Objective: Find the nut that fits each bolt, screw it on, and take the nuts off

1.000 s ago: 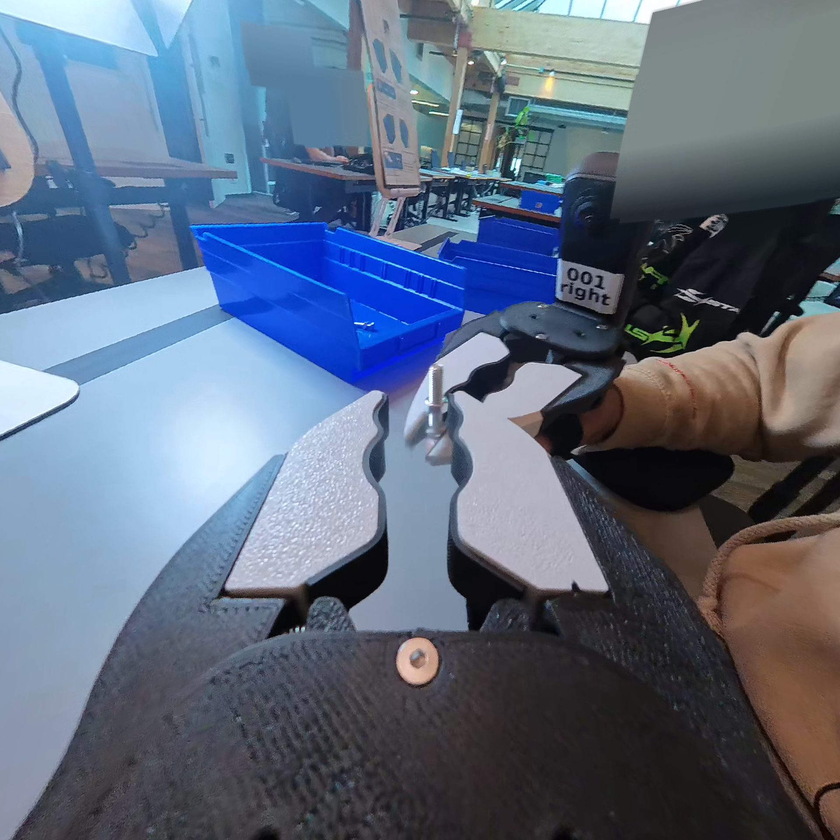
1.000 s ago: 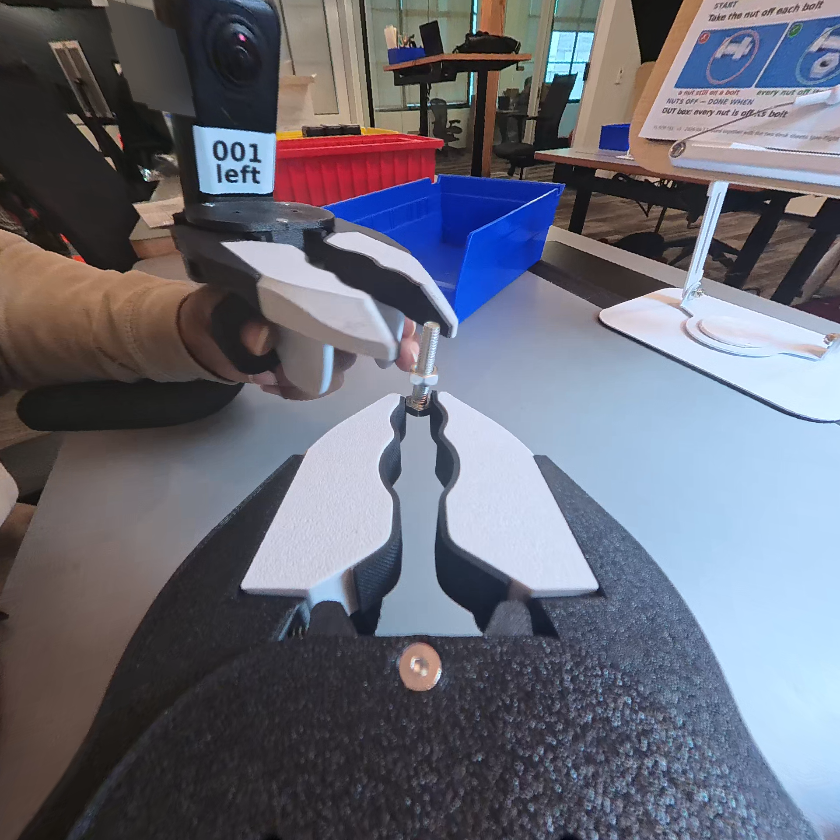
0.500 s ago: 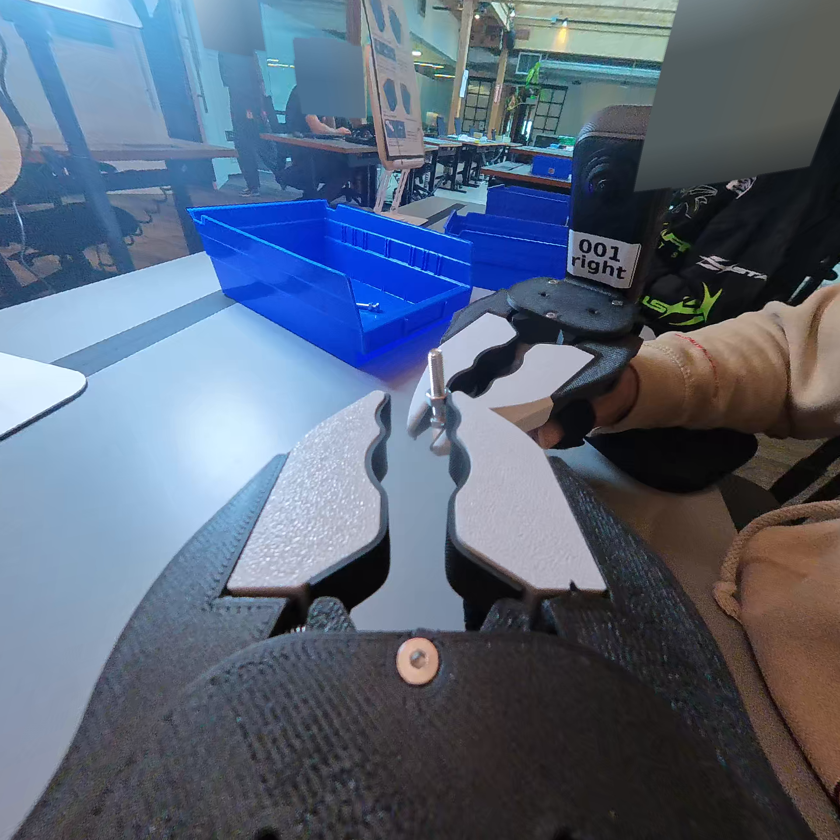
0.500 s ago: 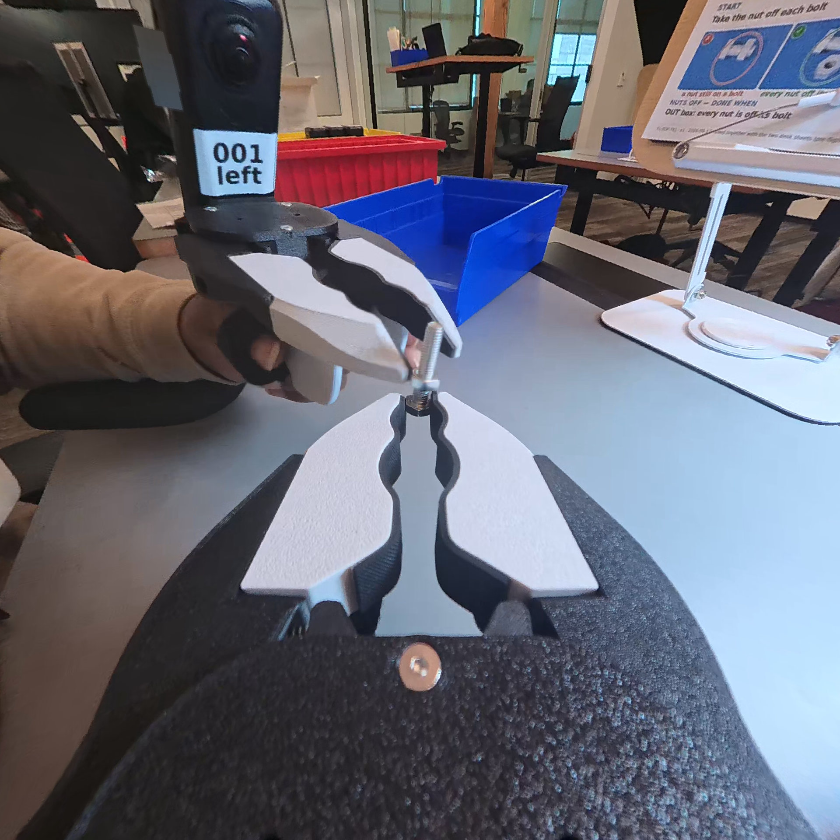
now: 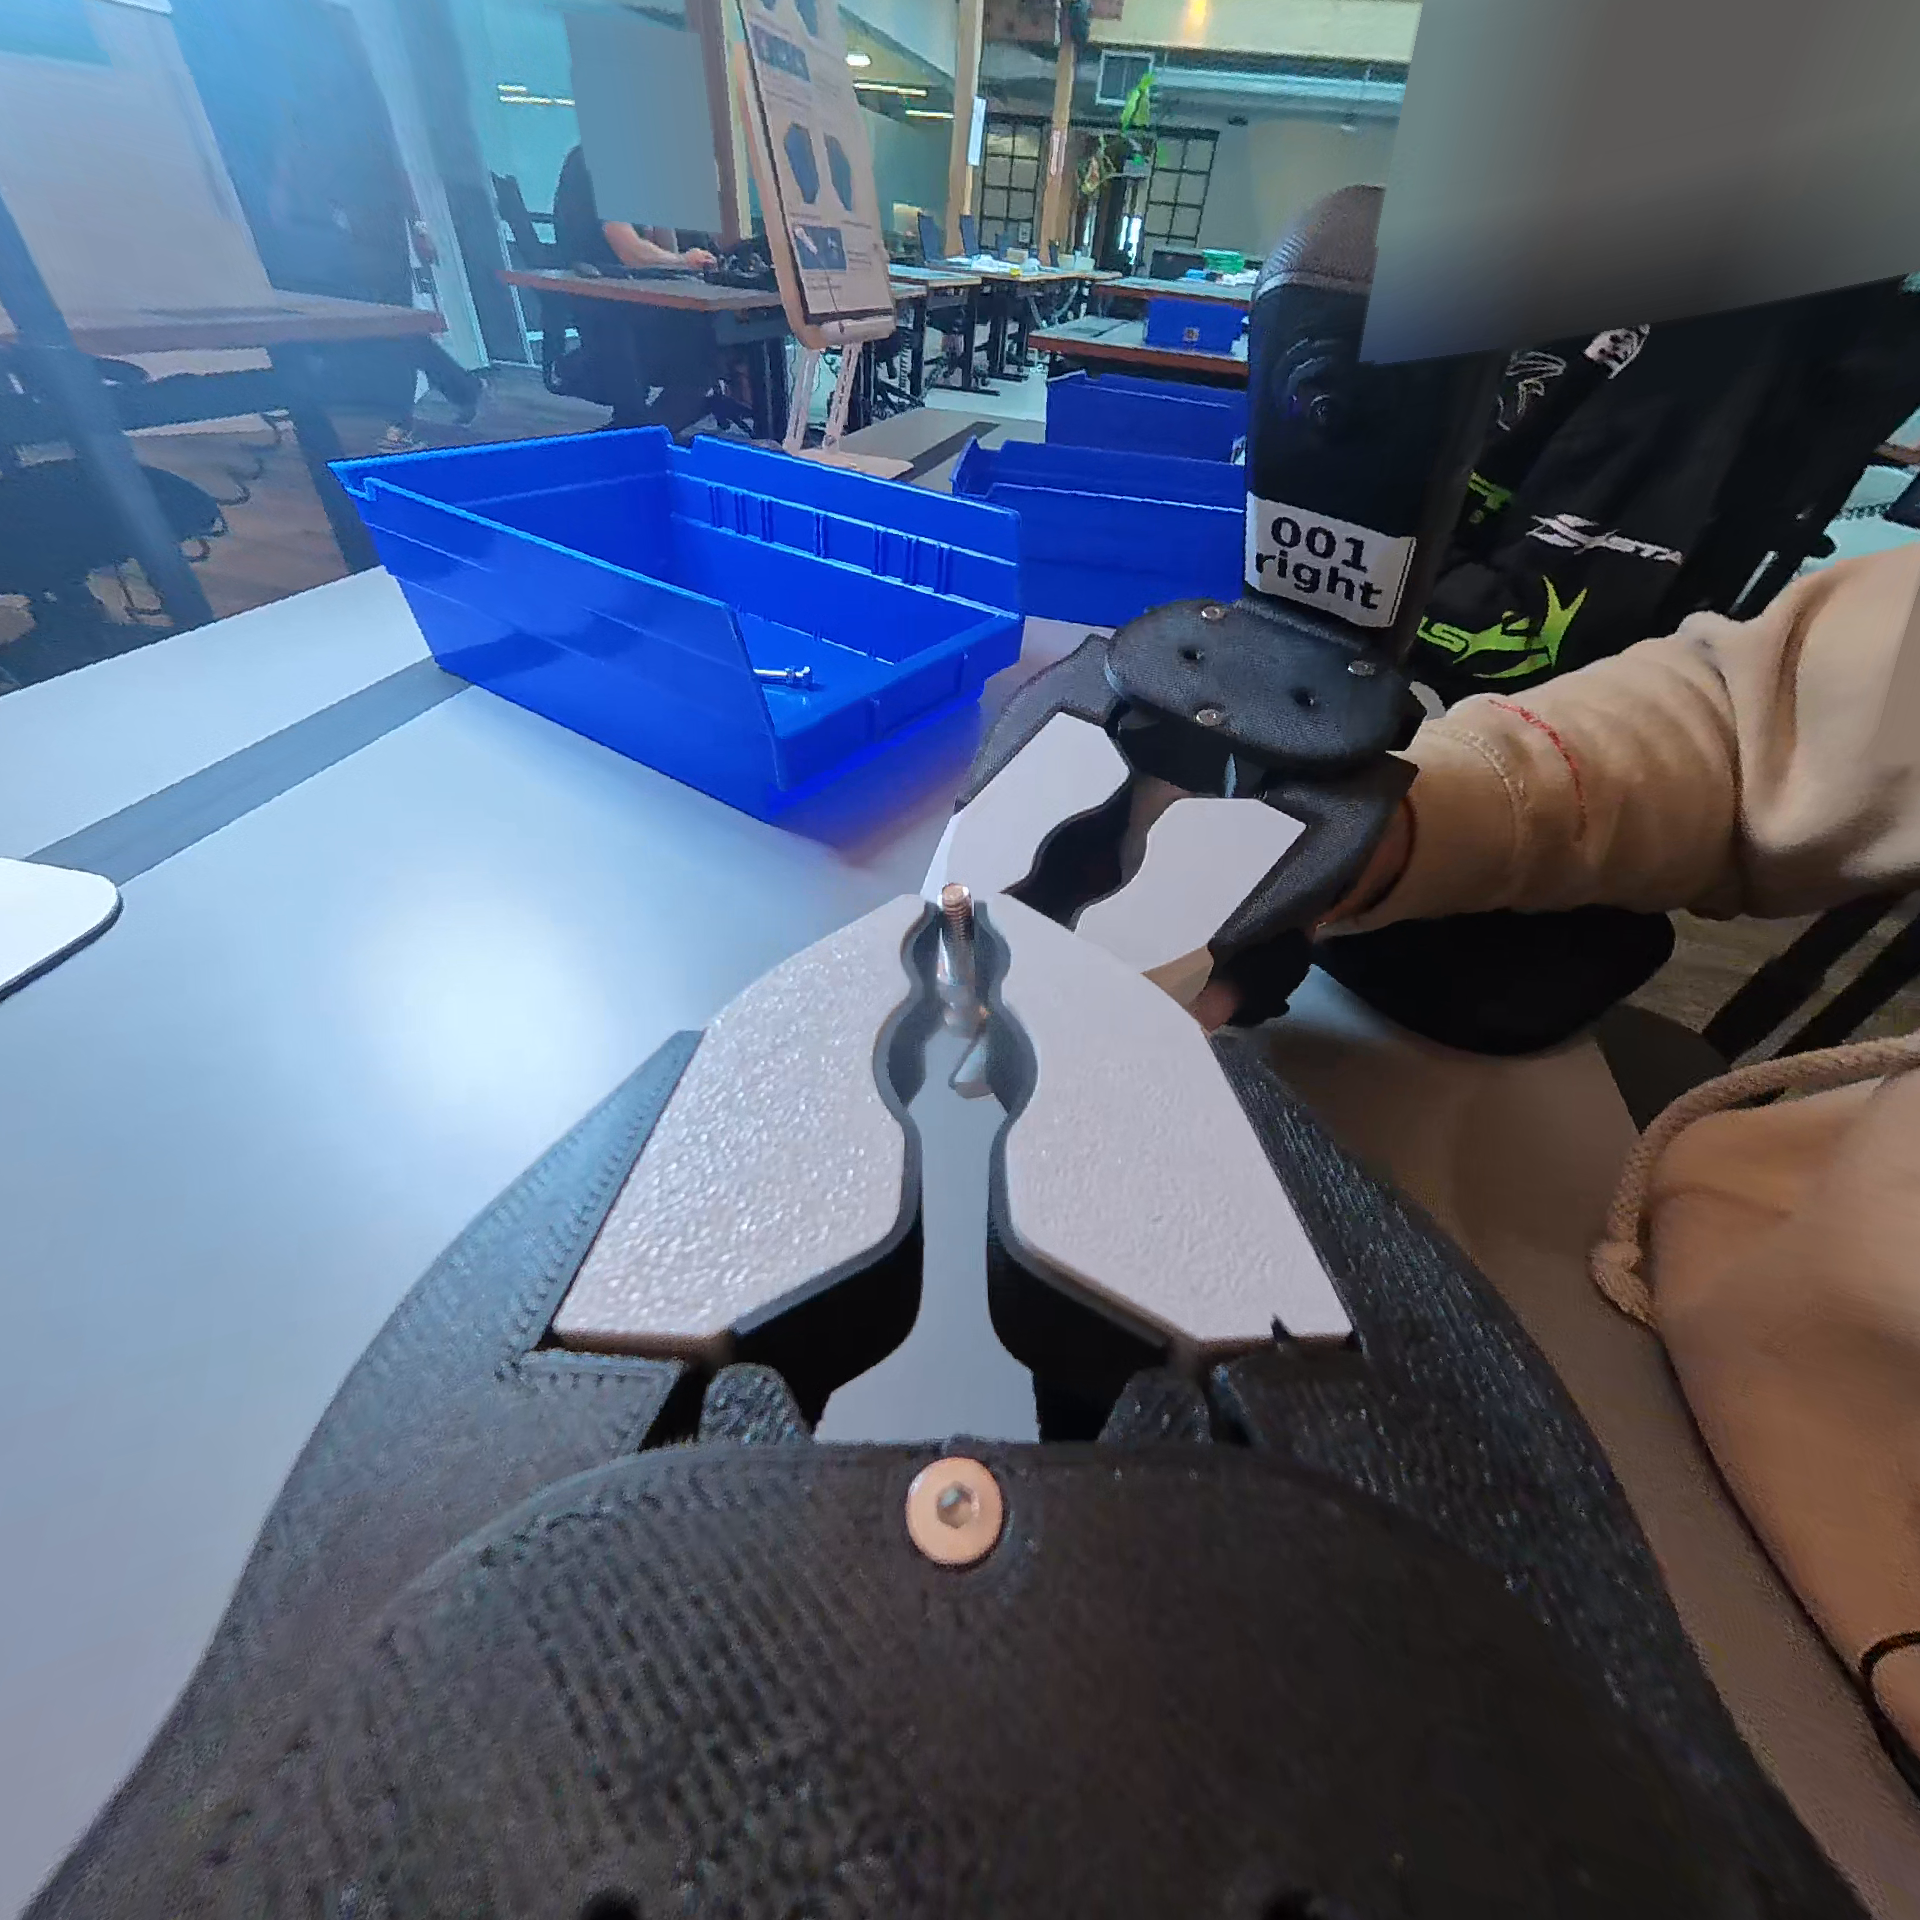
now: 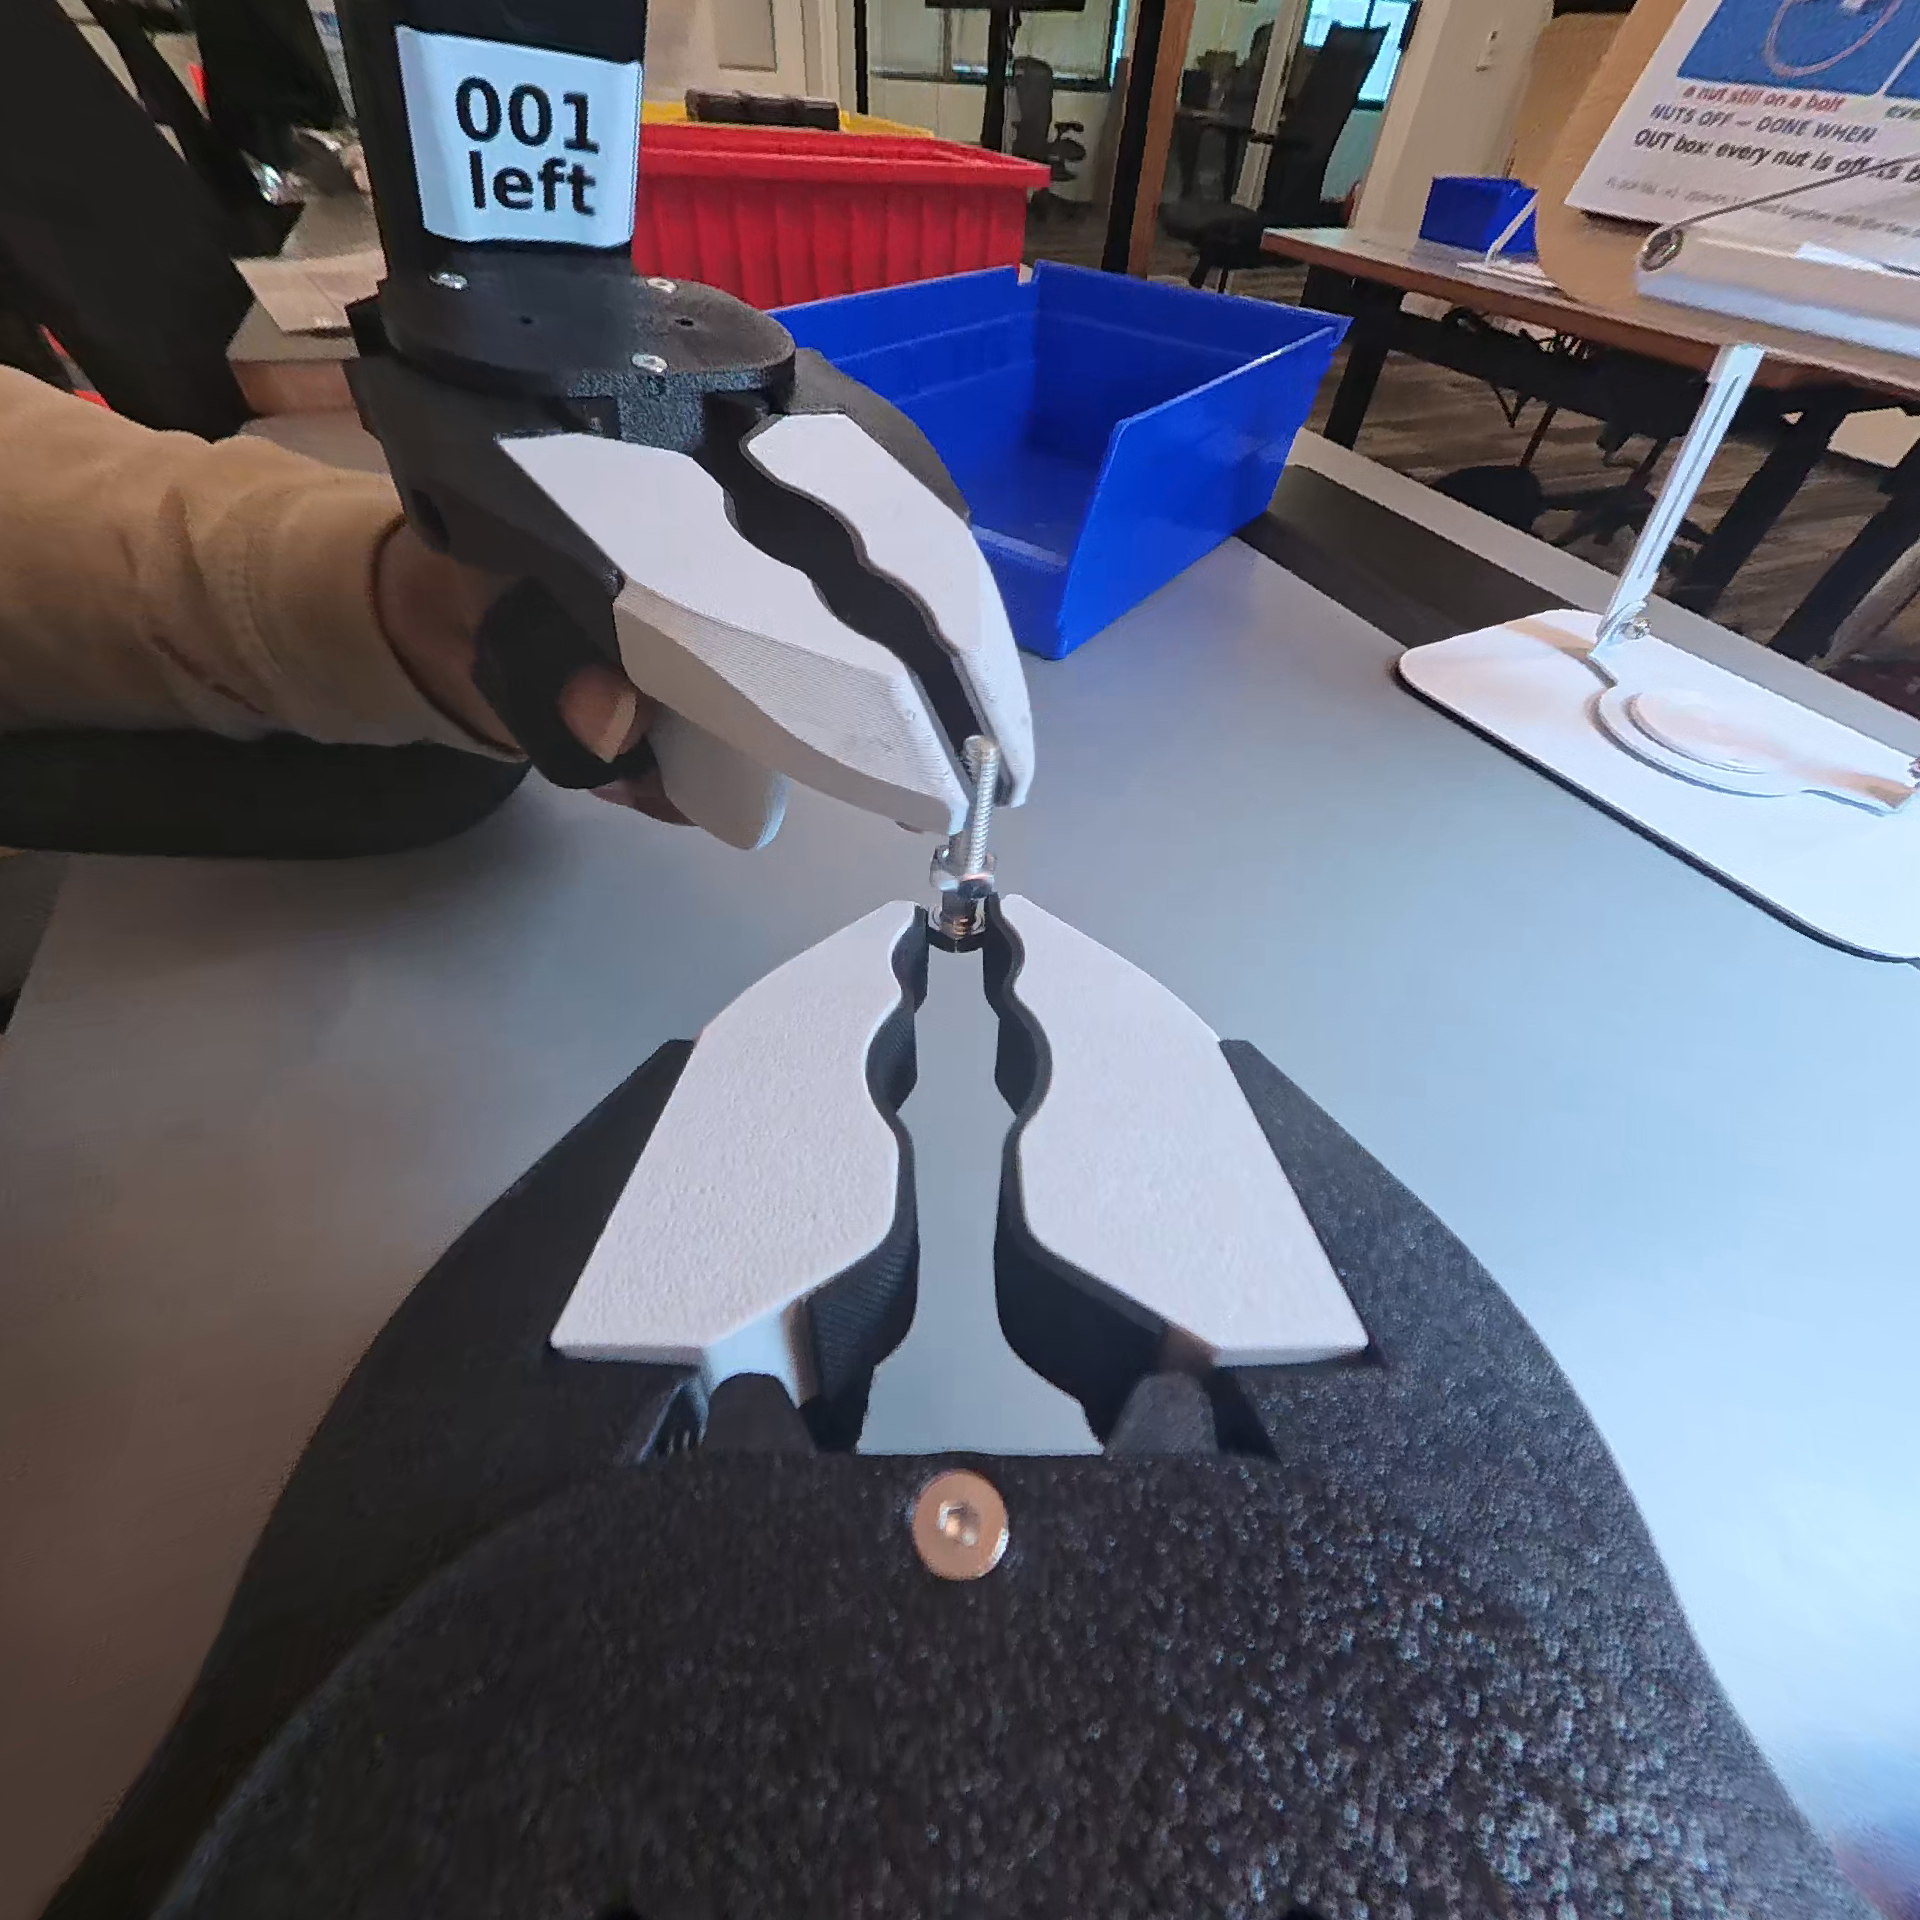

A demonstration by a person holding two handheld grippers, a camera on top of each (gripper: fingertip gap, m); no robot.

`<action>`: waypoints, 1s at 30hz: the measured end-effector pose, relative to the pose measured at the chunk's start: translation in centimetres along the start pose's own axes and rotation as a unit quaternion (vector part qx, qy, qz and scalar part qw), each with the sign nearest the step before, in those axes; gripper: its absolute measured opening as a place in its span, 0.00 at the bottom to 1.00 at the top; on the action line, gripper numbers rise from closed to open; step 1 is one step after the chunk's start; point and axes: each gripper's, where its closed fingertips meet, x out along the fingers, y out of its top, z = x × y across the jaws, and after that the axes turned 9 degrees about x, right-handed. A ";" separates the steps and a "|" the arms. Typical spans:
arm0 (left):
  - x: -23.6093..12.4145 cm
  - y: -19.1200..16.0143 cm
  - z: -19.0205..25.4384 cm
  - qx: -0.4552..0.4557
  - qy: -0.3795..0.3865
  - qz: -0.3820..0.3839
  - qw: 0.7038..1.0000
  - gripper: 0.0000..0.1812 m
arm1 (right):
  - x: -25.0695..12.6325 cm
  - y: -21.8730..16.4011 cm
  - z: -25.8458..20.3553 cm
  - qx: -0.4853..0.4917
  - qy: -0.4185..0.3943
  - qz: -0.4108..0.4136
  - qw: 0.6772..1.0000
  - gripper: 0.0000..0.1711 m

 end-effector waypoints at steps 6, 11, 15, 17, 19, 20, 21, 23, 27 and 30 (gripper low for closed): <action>-0.7 0.2 -0.5 -0.041 -0.007 0.027 0.999 0.04 | -0.5 0.6 0.2 0.007 0.002 0.020 1.000 0.06; -0.6 0.2 -0.6 -0.079 -0.022 0.040 0.996 0.03 | -0.8 0.8 0.4 0.001 0.001 0.021 1.000 0.06; -0.4 -0.3 -1.0 -0.088 -0.004 0.034 0.996 0.07 | -0.9 0.4 0.8 -0.016 -0.010 -0.007 1.000 0.06; -0.7 -0.1 -1.8 -0.081 0.017 0.040 0.996 0.15 | -1.7 0.9 2.2 -0.019 -0.033 -0.015 0.999 0.06; -1.3 0.6 -2.2 -0.066 0.035 0.049 0.996 0.14 | -3.8 2.2 5.4 -0.025 -0.085 -0.021 0.996 0.06; -1.7 1.0 -2.4 -0.055 0.045 0.054 0.996 0.13 | -5.3 2.8 7.8 -0.019 -0.120 -0.033 0.992 0.06; -2.0 1.3 -2.6 -0.046 0.055 0.059 0.996 0.12 | -7.2 3.3 10.7 -0.003 -0.162 -0.047 0.986 0.06; -2.7 2.0 -3.0 -0.035 0.069 0.073 0.994 0.10 | -11.5 3.2 17.5 0.046 -0.254 -0.090 0.962 0.06; -3.6 2.7 -3.4 -0.022 0.086 0.089 0.992 0.04 | -18.7 -1.9 29.5 0.140 -0.416 -0.244 0.865 0.06; -3.9 2.5 -3.6 -0.010 0.097 0.082 0.992 0.01 | -20.3 -6.2 33.0 0.202 -0.456 -0.332 0.801 0.06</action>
